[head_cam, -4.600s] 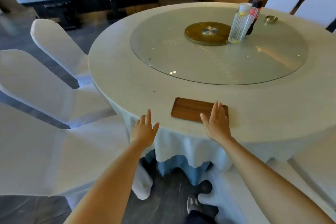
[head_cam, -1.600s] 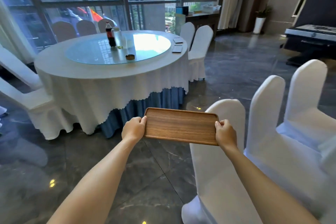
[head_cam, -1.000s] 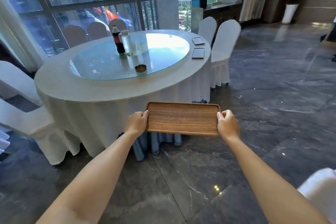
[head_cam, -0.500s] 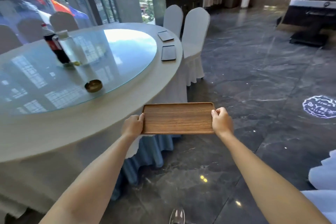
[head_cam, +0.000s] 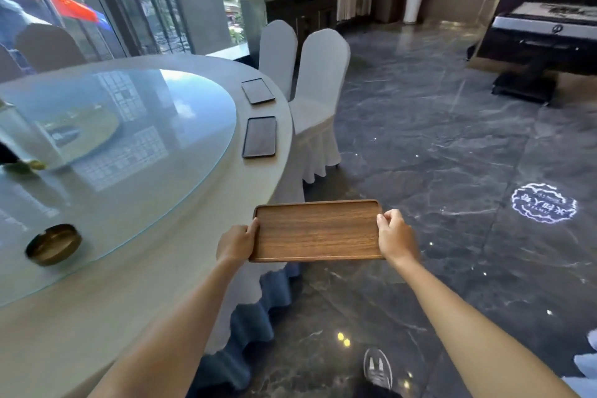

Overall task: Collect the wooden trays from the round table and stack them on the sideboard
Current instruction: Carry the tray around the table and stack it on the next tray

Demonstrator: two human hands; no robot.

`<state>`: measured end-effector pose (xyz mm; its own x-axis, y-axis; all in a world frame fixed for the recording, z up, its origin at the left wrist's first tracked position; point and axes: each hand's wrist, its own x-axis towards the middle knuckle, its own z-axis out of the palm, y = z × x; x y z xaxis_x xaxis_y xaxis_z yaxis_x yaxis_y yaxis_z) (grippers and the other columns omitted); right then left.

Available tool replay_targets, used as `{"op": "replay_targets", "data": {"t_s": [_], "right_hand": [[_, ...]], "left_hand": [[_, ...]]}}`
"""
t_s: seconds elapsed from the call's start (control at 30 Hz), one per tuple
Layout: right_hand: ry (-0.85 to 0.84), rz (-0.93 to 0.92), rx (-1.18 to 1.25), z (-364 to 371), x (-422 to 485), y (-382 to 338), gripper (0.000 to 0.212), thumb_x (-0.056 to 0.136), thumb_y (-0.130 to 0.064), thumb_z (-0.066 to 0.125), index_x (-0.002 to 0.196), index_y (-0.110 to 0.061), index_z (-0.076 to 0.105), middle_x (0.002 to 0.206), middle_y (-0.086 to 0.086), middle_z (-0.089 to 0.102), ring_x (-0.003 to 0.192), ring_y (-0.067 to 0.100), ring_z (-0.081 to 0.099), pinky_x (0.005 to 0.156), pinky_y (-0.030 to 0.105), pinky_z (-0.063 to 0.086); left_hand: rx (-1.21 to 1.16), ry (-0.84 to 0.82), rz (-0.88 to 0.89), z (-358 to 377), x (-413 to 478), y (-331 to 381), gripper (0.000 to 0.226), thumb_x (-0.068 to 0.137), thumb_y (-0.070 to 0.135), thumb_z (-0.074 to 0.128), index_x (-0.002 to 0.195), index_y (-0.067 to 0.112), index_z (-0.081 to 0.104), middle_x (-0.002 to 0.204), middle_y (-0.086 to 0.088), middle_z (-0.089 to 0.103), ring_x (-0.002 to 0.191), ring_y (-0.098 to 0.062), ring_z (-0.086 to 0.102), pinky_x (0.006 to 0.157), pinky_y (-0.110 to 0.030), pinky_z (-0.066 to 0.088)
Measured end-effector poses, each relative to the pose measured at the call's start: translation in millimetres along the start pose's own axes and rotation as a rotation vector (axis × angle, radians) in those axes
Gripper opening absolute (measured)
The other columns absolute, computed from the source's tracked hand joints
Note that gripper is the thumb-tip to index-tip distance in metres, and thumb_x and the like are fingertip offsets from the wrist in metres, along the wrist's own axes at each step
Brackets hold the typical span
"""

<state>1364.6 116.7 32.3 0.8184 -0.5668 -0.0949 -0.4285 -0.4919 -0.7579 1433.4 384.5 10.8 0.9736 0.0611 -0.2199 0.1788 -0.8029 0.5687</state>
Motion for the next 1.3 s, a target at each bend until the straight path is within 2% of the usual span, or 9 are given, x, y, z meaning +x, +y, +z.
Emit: {"op": "replay_targets", "data": {"t_s": [0.23, 0.4, 0.5, 0.57, 0.67, 0.8, 0.9, 1.0, 1.3], "right_hand": [[-0.12, -0.096, -0.065, 2, 173, -17, 0.032, 0.099, -0.026, 0.036, 0.113, -0.002, 0.052, 0.116, 0.021, 0.063, 0.11, 0.038, 0.055, 0.086, 0.04, 0.043], [-0.196, -0.19, -0.103, -1, 276, -47, 0.033, 0.098, -0.027, 0.035, 0.111, -0.002, 0.052, 0.116, 0.025, 0.062, 0.109, 0.041, 0.055, 0.091, 0.045, 0.043], [-0.256, -0.248, -0.134, 13, 324, -67, 0.033, 0.099, -0.026, 0.034, 0.112, -0.002, 0.051, 0.116, 0.025, 0.062, 0.108, 0.042, 0.055, 0.089, 0.043, 0.043], [-0.29, -0.282, -0.155, 29, 351, -78, 0.033, 0.099, -0.026, 0.034, 0.114, -0.001, 0.051, 0.117, 0.026, 0.062, 0.109, 0.042, 0.055, 0.089, 0.043, 0.043], [-0.338, -0.333, -0.189, 59, 390, -94, 0.034, 0.1, -0.026, 0.032, 0.114, -0.002, 0.05, 0.116, 0.024, 0.062, 0.108, 0.041, 0.056, 0.086, 0.041, 0.043], [-0.383, -0.411, -0.232, 109, 445, -127, 0.034, 0.1, -0.027, 0.03, 0.114, -0.002, 0.049, 0.113, 0.023, 0.063, 0.105, 0.04, 0.057, 0.08, 0.038, 0.042], [-0.437, -0.489, -0.258, 149, 483, -163, 0.035, 0.1, -0.027, 0.029, 0.116, -0.002, 0.048, 0.113, 0.023, 0.063, 0.105, 0.039, 0.057, 0.087, 0.044, 0.044], [-0.509, -0.568, -0.275, 185, 515, -201, 0.034, 0.1, -0.025, 0.029, 0.116, -0.001, 0.047, 0.112, 0.026, 0.062, 0.105, 0.041, 0.057, 0.087, 0.043, 0.043], [-0.713, -0.778, -0.41, 273, 558, -274, 0.036, 0.101, -0.029, 0.025, 0.115, -0.003, 0.046, 0.107, 0.022, 0.063, 0.097, 0.038, 0.059, 0.077, 0.04, 0.044]], "left_hand": [[-0.016, 0.084, -0.134, 40, 99, 84, 0.059, 0.098, 0.043, 0.029, 0.05, 0.013, 0.042, 0.056, -0.003, 0.046, 0.071, -0.027, 0.049, 0.066, -0.032, 0.032], [-0.075, 0.176, -0.212, 50, 155, 135, 0.063, 0.099, 0.041, 0.03, 0.053, 0.003, 0.051, 0.073, -0.016, 0.053, 0.075, -0.028, 0.05, 0.068, -0.032, 0.033], [-0.098, 0.235, -0.25, 52, 188, 149, 0.062, 0.099, 0.04, 0.03, 0.047, 0.008, 0.042, 0.085, -0.034, 0.061, 0.079, -0.037, 0.056, 0.068, -0.034, 0.034], [-0.104, 0.261, -0.291, 54, 211, 151, 0.065, 0.099, 0.041, 0.03, 0.057, -0.004, 0.052, 0.099, -0.033, 0.065, 0.091, -0.042, 0.061, 0.071, -0.038, 0.04], [-0.126, 0.275, -0.367, 57, 252, 148, 0.067, 0.098, 0.042, 0.029, 0.08, -0.015, 0.06, 0.101, -0.031, 0.066, 0.098, -0.042, 0.061, 0.08, -0.041, 0.045], [-0.136, 0.321, -0.441, 56, 312, 141, 0.062, 0.098, 0.042, 0.028, 0.065, 0.001, 0.06, 0.088, -0.022, 0.063, 0.099, -0.039, 0.061, 0.075, -0.036, 0.041], [-0.104, 0.337, -0.516, 46, 355, 134, 0.065, 0.098, 0.043, 0.024, 0.091, -0.006, 0.067, 0.106, -0.024, 0.067, 0.105, -0.038, 0.059, 0.085, -0.038, 0.045], [-0.094, 0.364, -0.595, 32, 388, 130, 0.063, 0.098, 0.043, 0.024, 0.1, -0.003, 0.067, 0.113, -0.024, 0.066, 0.108, -0.038, 0.059, 0.086, -0.037, 0.046], [-0.139, 0.448, -0.828, 14, 424, 112, 0.063, 0.099, 0.041, 0.023, 0.097, -0.006, 0.066, 0.111, -0.027, 0.066, 0.107, -0.041, 0.059, 0.087, -0.039, 0.046]]}}
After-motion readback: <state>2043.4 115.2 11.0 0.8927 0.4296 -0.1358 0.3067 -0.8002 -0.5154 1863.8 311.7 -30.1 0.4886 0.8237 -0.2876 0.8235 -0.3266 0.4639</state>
